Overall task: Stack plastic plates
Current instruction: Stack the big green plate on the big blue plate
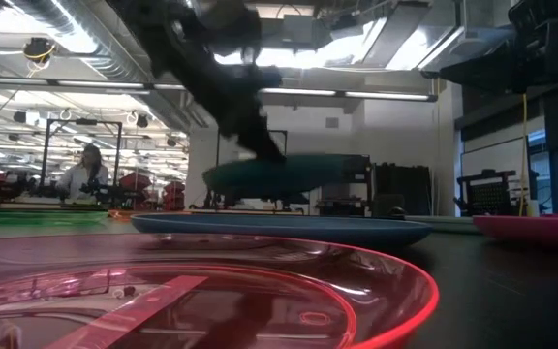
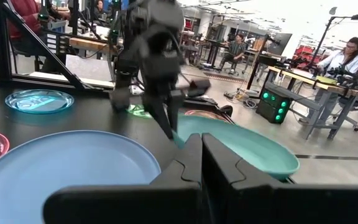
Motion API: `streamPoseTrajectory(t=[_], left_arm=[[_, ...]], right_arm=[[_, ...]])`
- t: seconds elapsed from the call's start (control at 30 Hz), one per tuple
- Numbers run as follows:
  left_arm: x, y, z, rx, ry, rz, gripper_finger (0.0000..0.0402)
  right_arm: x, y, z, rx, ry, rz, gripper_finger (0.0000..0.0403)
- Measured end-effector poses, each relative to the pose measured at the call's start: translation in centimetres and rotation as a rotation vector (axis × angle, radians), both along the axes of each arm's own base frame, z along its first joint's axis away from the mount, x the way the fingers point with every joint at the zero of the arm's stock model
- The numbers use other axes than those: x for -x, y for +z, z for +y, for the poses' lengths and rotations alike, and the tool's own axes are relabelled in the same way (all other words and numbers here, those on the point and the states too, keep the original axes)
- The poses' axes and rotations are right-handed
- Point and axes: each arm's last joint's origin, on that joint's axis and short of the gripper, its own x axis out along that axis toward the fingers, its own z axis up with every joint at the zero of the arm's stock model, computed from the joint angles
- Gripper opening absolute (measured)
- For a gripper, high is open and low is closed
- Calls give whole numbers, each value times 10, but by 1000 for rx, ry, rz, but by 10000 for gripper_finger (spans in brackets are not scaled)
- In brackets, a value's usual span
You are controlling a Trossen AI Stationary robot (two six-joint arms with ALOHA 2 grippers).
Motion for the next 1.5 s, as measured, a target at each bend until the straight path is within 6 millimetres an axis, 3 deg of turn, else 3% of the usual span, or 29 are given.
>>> streamPoseTrajectory(t=[0.17,0.27,0.5,0.77,0.9,1.0,1.27,1.4,1.5], left_arm=[[7,26,-26,133,-84,-93,11],[9,30,-45,184,-128,-98,11],[11,23,-95,219,-279,-55,12],[6,-5,-128,262,-300,25,12],[4,-20,-137,288,-278,67,12],[3,-19,-138,317,-242,50,23],[3,-20,-135,467,-217,65,100],[5,-6,-136,592,-329,53,131],[4,2,-135,484,-315,-24,141]], right_arm=[[0,0,0,0,0,1,3],[0,0,0,-1,0,2,3],[0,0,0,-2,0,1,3],[0,0,0,-3,0,-1,3],[0,0,0,-3,0,1,3],[0,0,0,-3,0,3,3],[0,-1,0,-2,1,10,3],[0,-2,0,-2,2,24,3],[0,-3,0,-13,3,24,3]])
